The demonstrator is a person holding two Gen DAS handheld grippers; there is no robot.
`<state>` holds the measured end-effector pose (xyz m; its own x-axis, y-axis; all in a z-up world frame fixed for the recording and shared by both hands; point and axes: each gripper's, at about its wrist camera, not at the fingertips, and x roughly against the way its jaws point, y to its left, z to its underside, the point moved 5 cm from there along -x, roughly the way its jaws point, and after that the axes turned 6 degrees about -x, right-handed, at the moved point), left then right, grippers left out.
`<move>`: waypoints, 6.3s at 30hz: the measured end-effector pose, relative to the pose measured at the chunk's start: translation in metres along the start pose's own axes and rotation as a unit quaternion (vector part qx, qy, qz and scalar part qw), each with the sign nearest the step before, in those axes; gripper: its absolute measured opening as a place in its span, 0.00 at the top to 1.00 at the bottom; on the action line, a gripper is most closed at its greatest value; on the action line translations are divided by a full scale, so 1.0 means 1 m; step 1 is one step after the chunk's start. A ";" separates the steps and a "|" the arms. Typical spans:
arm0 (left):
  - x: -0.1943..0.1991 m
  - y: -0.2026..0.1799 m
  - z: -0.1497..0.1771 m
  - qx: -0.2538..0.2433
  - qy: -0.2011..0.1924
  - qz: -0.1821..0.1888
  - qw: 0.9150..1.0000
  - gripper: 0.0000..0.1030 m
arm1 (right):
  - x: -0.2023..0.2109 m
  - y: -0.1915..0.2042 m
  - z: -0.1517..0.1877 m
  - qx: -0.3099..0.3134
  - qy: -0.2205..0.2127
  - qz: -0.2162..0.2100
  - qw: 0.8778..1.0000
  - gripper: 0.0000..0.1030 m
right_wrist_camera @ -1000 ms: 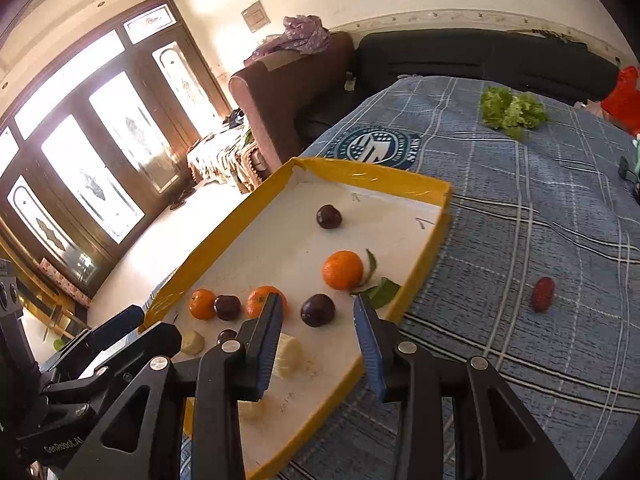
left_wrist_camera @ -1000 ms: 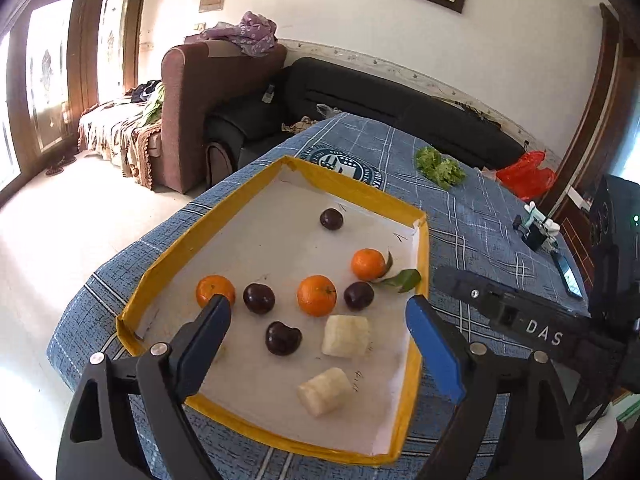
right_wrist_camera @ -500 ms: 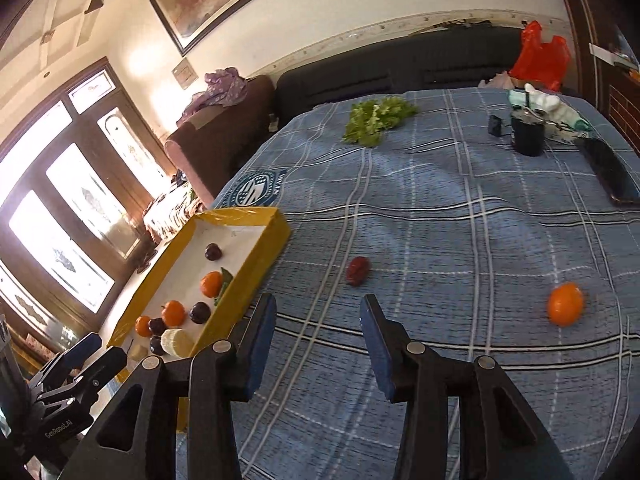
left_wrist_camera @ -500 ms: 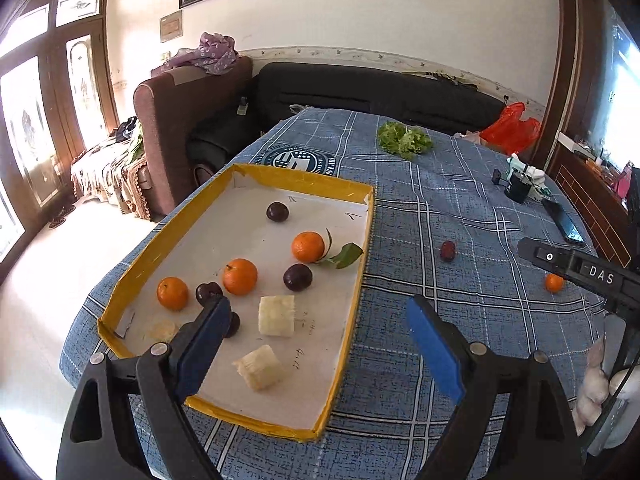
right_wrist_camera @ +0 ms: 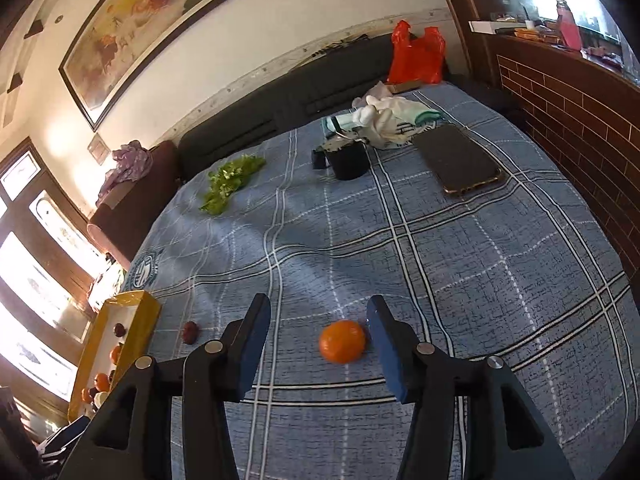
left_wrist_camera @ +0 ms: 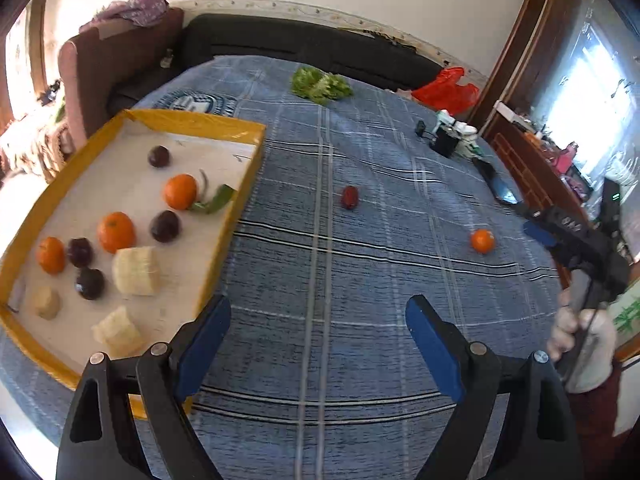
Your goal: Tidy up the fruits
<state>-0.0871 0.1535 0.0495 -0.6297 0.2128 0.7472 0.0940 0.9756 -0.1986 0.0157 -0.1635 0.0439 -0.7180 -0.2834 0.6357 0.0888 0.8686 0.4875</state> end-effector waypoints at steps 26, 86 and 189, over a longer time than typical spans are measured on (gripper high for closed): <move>-0.124 -0.021 -0.073 -0.029 0.027 -0.010 0.999 0.54 | -0.063 -0.011 0.035 0.042 0.051 0.051 0.996 0.63; 0.076 0.167 0.005 0.150 -0.117 -0.105 0.976 0.81 | -0.025 0.102 0.073 0.135 0.031 -0.036 0.990 0.62; 0.256 0.021 -0.001 0.007 -0.308 -0.209 0.928 0.08 | 0.177 0.122 0.066 0.141 -0.103 -0.103 0.979 0.31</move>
<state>-0.2454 0.2290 0.2373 -0.9306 -0.2598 0.2578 -0.2649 0.9641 0.0154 -0.1460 -0.0814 0.1765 -0.8272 -0.4022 0.3924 -0.2468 0.8874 0.3893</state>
